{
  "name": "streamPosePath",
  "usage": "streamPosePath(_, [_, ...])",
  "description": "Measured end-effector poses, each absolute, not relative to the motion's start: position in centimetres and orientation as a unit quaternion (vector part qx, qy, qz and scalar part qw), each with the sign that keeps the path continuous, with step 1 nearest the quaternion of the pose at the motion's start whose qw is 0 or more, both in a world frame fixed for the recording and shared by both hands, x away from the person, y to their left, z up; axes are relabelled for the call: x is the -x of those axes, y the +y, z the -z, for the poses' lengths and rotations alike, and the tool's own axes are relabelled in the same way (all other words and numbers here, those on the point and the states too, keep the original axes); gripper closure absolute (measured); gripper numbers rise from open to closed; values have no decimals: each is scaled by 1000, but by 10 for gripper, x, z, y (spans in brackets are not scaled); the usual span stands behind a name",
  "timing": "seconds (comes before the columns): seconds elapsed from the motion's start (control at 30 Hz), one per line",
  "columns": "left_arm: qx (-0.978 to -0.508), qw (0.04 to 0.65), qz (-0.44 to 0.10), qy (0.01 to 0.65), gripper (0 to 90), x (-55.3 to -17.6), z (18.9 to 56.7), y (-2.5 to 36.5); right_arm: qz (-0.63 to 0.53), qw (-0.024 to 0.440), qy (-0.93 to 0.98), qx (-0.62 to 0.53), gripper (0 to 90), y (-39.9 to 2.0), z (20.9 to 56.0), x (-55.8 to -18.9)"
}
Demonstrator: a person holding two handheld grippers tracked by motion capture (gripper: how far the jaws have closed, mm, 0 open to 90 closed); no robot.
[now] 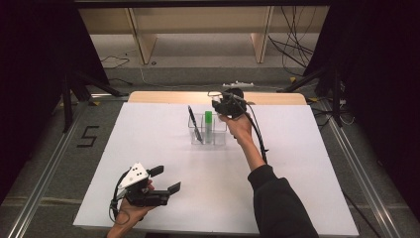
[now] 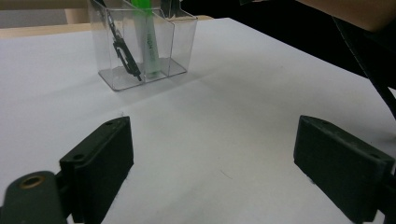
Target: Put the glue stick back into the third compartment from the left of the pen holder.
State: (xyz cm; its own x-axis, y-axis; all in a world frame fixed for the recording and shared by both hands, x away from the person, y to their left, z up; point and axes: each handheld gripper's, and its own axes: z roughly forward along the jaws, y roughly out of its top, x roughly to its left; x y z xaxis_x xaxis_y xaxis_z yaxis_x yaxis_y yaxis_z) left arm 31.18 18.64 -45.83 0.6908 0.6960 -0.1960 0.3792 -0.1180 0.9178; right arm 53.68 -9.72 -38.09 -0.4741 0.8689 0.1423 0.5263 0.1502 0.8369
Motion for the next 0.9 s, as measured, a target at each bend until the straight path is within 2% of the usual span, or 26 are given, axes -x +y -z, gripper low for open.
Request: streamPosePath(0.9, [-734, 554, -145, 366, 117, -312, 458, 187, -430, 195, 737, -484, 676, -90, 395, -540])
